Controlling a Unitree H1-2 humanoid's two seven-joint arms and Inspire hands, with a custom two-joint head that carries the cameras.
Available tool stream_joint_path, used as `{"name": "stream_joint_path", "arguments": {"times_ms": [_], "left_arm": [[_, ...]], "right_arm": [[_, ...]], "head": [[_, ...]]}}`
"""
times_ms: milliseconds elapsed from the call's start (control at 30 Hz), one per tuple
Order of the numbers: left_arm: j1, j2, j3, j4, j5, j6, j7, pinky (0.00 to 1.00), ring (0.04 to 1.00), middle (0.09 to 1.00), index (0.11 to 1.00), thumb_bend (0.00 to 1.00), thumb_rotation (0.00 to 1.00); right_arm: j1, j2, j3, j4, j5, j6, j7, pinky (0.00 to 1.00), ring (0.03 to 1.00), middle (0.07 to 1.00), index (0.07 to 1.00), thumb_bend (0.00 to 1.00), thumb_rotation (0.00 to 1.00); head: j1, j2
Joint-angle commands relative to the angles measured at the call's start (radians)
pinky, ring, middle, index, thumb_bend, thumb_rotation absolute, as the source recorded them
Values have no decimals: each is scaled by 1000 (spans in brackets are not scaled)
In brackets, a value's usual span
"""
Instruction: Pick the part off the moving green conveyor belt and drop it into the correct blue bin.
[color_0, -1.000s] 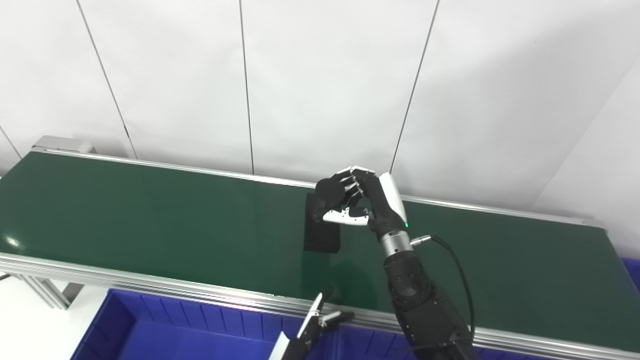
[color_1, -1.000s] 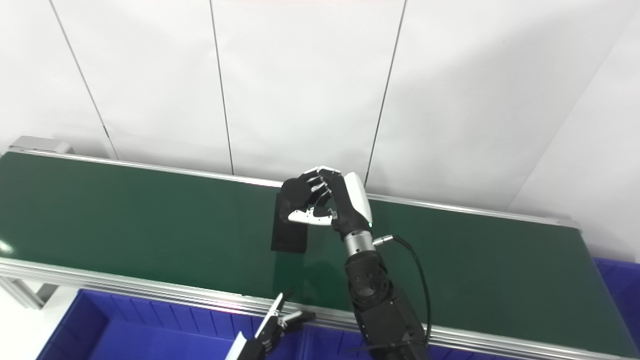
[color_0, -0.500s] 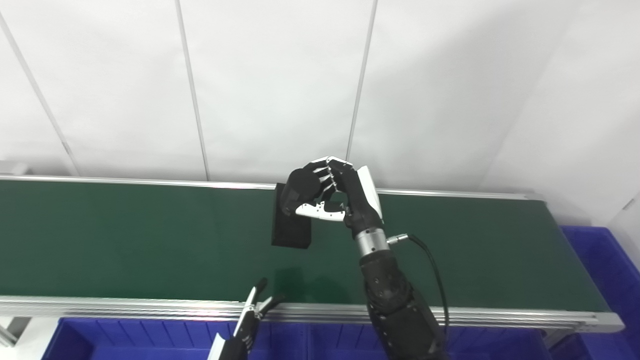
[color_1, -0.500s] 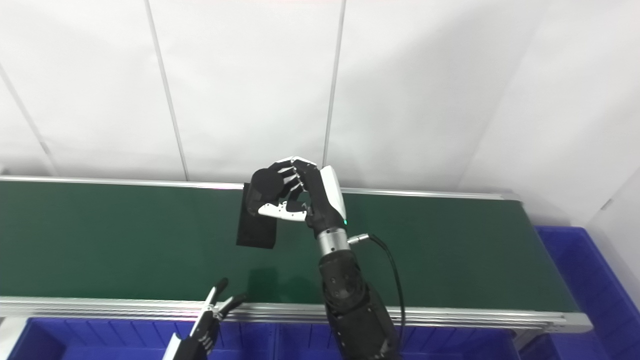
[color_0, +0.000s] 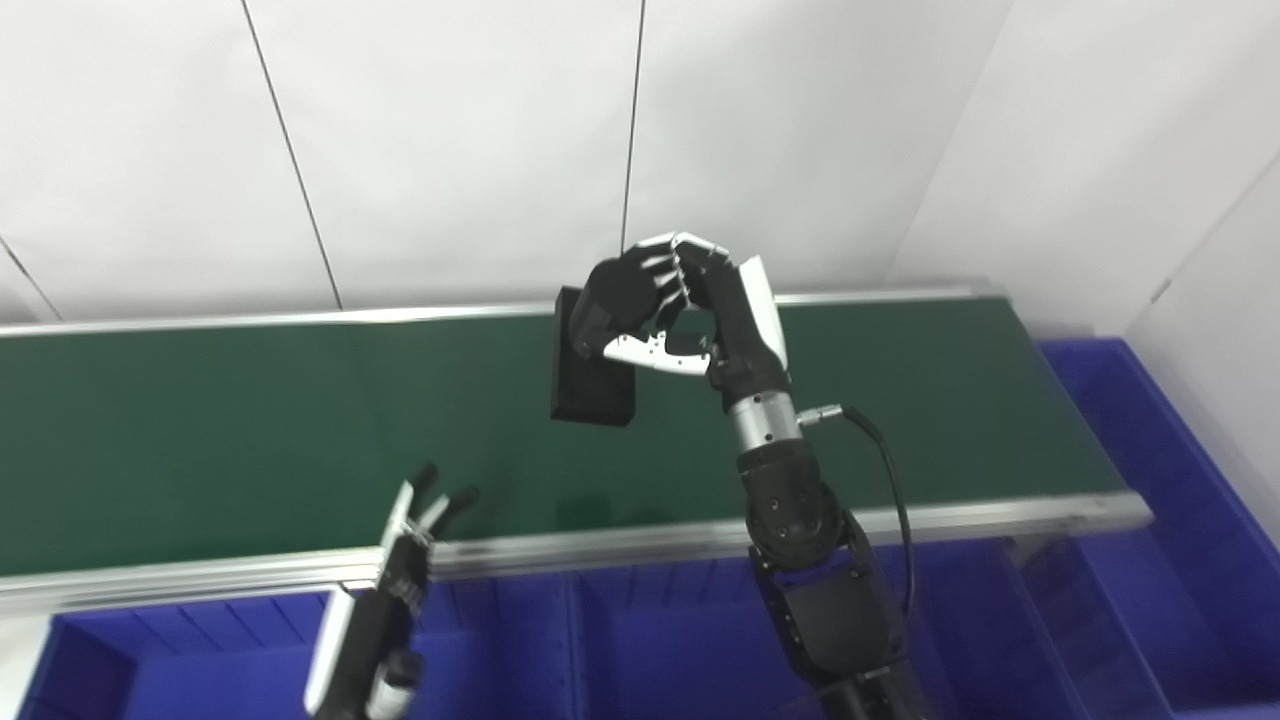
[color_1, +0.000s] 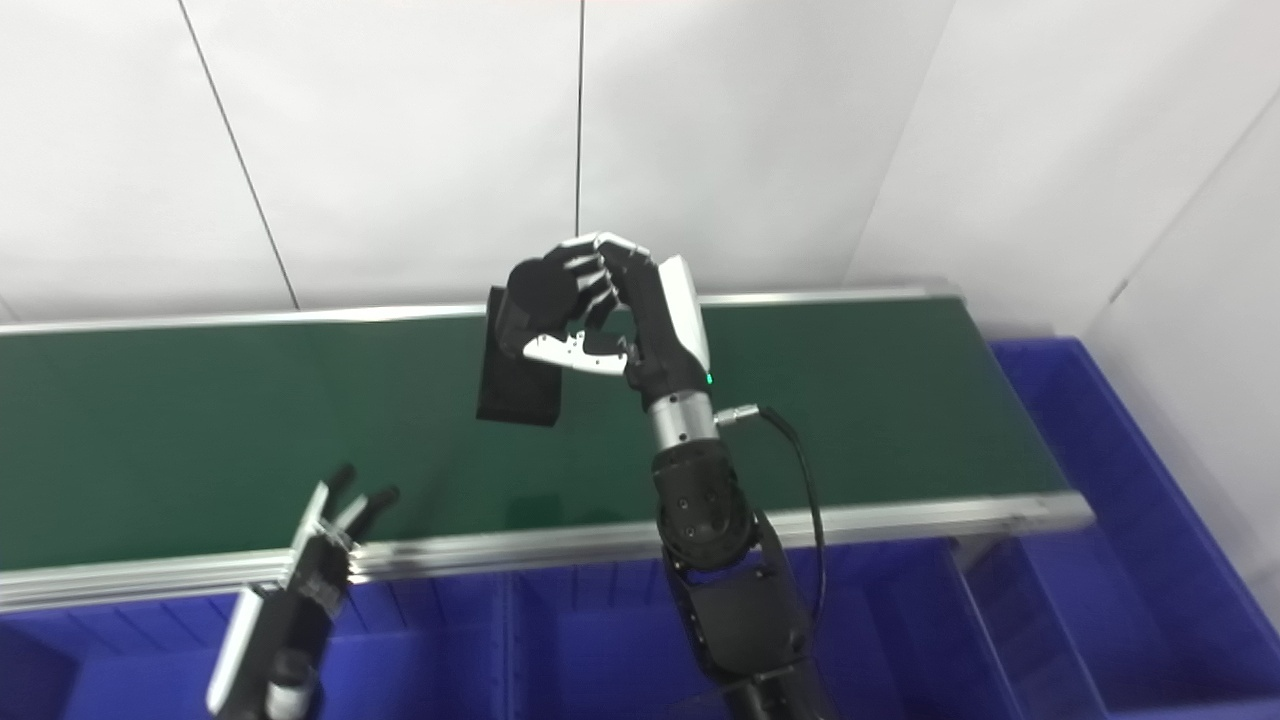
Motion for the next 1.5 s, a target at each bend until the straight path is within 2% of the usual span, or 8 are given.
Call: {"name": "stream_joint_path", "arguments": {"times_ms": [0, 333, 567, 733, 900, 1100, 1267, 1467], "left_arm": [[-16, -13, 11, -52, 0, 17, -23, 954, 915, 863, 1000, 961, 1000], [-24, -29, 45, -132, -29, 113, -70, 944, 898, 856, 1000, 942, 1000], [-43, -34, 59, -129, -7, 107, -91, 935, 900, 857, 1000, 900, 1000], [-50, -40, 61, -124, -10, 114, -97, 968, 907, 858, 1000, 881, 1000], [-41, -43, 62, -120, 10, 116, -94, 981, 902, 851, 1000, 898, 1000], [-30, -37, 62, -91, 14, 66, -98, 931, 896, 850, 1000, 879, 1000], [-14, -42, 62, -112, 14, 85, -101, 933, 903, 856, 1000, 902, 1000], [-11, -50, 64, -122, 13, 93, -102, 941, 900, 851, 1000, 904, 1000]], "right_arm": [[19, -11, -12, -83, -7, 18, 8, 272, 369, 486, 557, 508, 0], [236, -2, -30, -318, -33, 116, 40, 285, 368, 488, 558, 509, 0], [361, 0, -46, -386, -42, 117, 39, 283, 370, 487, 547, 511, 0], [459, -7, -54, -409, -20, 99, 49, 291, 373, 484, 554, 509, 0], [509, -21, -51, -400, -30, 58, 45, 284, 377, 482, 555, 509, 0], [569, -55, -35, -346, -76, 2, 29, 280, 368, 475, 550, 510, 0], [575, -54, -35, -245, -95, 41, 23, 281, 368, 478, 544, 511, 0], [564, -61, -14, -109, -99, -37, -2, 307, 382, 495, 538, 512, 0]], "head": [[0, 2], [-8, 35], [-4, 68], [2, 59], [16, 51], [32, 45], [41, 48], [46, 49]]}}
